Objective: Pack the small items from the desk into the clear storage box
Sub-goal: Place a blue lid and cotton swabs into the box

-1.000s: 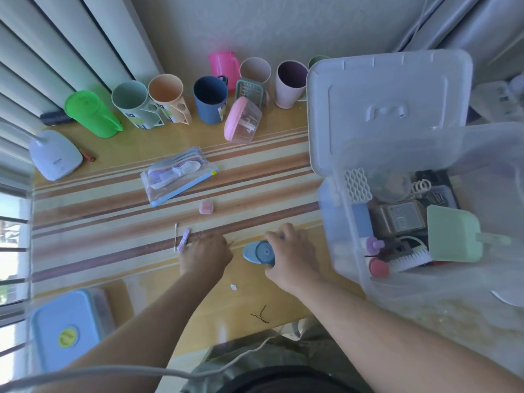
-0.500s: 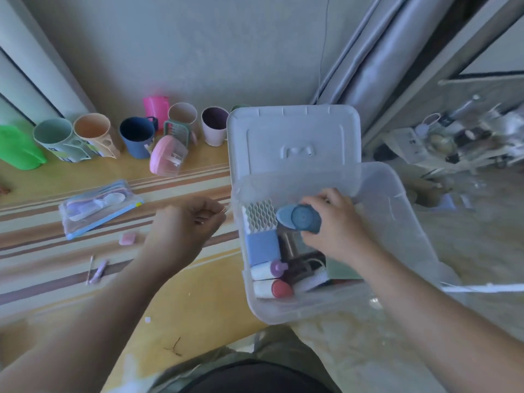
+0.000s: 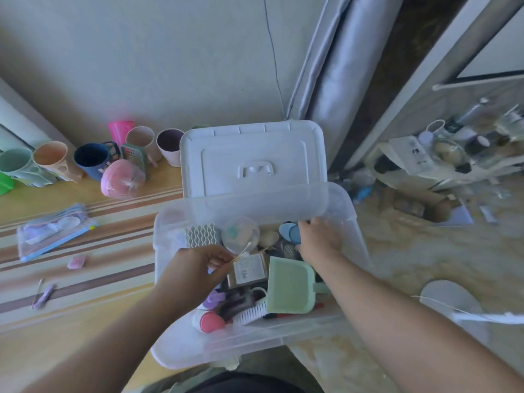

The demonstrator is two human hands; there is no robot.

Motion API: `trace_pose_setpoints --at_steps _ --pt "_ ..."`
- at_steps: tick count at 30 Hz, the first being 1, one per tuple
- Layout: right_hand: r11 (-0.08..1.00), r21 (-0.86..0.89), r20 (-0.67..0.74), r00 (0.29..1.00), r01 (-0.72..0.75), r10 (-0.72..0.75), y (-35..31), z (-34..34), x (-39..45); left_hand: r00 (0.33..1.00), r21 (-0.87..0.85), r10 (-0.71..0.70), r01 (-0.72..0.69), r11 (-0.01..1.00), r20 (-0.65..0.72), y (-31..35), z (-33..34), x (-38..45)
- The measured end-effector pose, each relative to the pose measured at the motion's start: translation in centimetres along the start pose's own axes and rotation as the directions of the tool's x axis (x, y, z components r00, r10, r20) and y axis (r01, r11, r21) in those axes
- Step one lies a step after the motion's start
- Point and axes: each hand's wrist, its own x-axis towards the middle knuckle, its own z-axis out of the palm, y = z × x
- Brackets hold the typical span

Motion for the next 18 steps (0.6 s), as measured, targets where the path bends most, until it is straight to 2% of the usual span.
trace_pose_setpoints --at_steps 3,5,7,9,10,11,13,15,18 --pt "0.995 0.018 0.071 0.993 0.097 -0.098 0.3 -0.2 0.1 1.000 0.041 -0.025 0.025 0.999 0.009 0.0 1.4 1.3" --pt "0.975 0.187 0.052 0.990 0.120 -0.132 0.6 -1.4 -0.8 0.999 0.050 -0.044 0.043 0.998 0.024 0.0 2.3 2.2" --pt "0.886 0.399 -0.075 0.972 0.235 -0.224 0.5 -2.8 -2.1 0.998 0.080 -0.039 0.035 0.996 0.042 0.2 3.1 3.0" --pt "0.767 0.495 -0.176 0.911 0.409 -0.373 -0.3 -4.2 -4.0 0.997 0.115 -0.028 0.020 0.993 0.071 0.6 3.8 3.8" --pt "0.712 0.516 -0.173 0.872 0.476 -0.458 -0.9 -4.7 -5.0 0.995 0.121 -0.020 0.008 0.993 0.095 0.8 4.2 4.2" --pt "0.682 0.509 -0.146 0.833 0.526 -0.534 -1.5 -5.0 -5.9 0.993 0.118 -0.002 -0.011 0.993 0.114 1.1 4.6 4.4" --pt "0.718 0.402 -0.041 0.794 0.569 -0.606 -2.4 -4.7 -6.9 0.990 0.147 0.046 -0.065 0.987 0.132 1.9 5.3 4.6" --pt "0.788 0.225 0.024 0.805 0.574 -0.593 -2.8 -4.4 -7.1 0.989 0.182 0.080 -0.103 0.978 0.126 2.4 5.9 4.7" --pt "0.811 0.164 0.045 0.817 0.562 -0.575 -2.6 -4.4 -7.3 0.990 0.127 0.074 -0.089 0.988 0.120 2.2 6.2 4.5"
